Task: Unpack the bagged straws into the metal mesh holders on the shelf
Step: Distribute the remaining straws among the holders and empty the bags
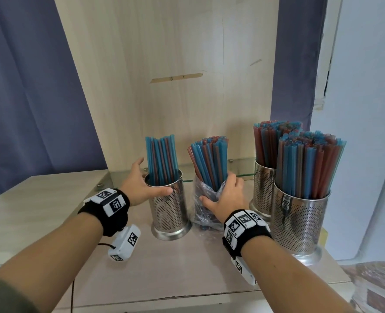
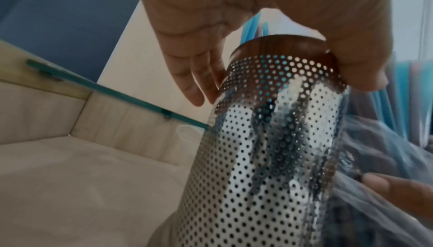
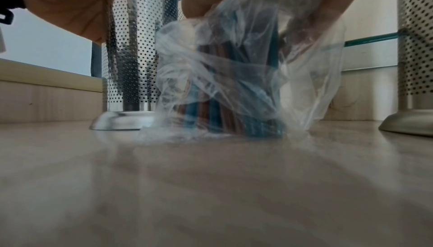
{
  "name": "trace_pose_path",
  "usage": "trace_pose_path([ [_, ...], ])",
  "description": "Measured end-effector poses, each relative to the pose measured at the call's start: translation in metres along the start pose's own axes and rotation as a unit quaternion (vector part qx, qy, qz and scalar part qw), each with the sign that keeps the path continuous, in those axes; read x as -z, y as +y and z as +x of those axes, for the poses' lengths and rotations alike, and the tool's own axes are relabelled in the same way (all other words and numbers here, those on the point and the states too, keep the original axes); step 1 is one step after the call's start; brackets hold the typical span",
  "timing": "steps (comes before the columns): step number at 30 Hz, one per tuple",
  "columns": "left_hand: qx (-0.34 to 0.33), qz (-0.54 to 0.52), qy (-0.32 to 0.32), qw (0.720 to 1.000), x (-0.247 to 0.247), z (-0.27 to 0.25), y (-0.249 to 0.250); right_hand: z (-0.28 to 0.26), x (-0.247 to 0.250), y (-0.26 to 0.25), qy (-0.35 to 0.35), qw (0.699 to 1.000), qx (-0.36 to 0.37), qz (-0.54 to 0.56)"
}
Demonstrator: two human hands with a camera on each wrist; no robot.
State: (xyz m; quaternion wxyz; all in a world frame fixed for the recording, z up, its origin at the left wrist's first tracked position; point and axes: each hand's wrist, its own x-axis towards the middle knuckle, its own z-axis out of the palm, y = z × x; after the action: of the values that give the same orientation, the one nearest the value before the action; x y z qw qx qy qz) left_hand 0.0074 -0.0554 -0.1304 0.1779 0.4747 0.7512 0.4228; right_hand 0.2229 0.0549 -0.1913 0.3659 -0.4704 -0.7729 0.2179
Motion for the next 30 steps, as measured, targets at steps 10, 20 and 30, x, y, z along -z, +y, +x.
trace_pose_path([
  [10,-0.272,0.119,0.221,0.929,-0.037,-0.026,0.046,-0.002,0.002,-0.001,0.003,1.0,0.005,0.008],
  [20,-0.063,-0.036,0.006,0.997,-0.085,0.025,0.07,-0.004,0.007,-0.004,-0.072,0.995,0.01,0.069],
  [30,-0.125,-0.117,-0.01,0.985,-0.085,0.02,0.054,-0.003,0.007,-0.003,-0.077,0.995,0.03,0.051],
])
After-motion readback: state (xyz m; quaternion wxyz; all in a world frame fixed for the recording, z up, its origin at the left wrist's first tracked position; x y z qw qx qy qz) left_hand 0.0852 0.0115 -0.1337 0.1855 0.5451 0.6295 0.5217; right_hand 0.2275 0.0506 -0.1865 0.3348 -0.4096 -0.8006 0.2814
